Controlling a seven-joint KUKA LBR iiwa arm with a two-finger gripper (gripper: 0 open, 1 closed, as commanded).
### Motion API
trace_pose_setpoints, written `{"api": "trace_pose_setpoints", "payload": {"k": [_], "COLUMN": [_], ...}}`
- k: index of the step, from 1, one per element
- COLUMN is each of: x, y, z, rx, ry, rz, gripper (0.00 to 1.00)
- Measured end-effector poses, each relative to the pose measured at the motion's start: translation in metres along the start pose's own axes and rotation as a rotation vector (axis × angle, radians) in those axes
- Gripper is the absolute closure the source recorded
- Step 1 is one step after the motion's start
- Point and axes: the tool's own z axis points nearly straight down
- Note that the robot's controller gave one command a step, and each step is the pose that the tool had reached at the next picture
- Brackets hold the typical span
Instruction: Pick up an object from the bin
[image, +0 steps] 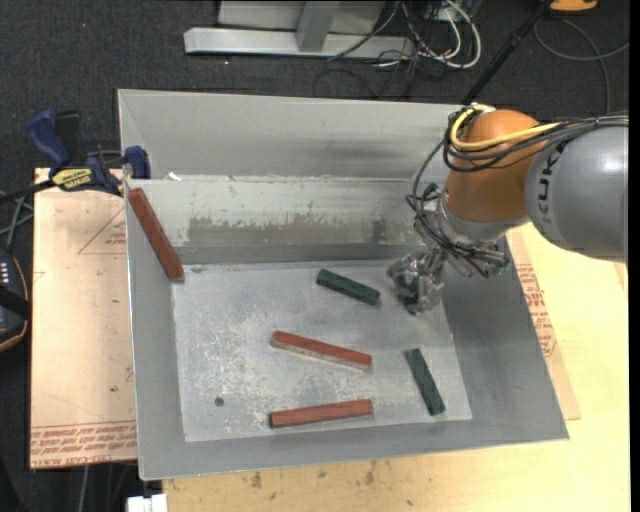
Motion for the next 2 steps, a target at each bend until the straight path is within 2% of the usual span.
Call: {"api": "trace_pose_setpoints", "payload": {"k": [2], "x": [0.001], "y": [0.0002], "z": [-0.0026], "rx": [-0.003], "ry": [0.003], "rz": [-0.022], "gripper": [1.0]}}
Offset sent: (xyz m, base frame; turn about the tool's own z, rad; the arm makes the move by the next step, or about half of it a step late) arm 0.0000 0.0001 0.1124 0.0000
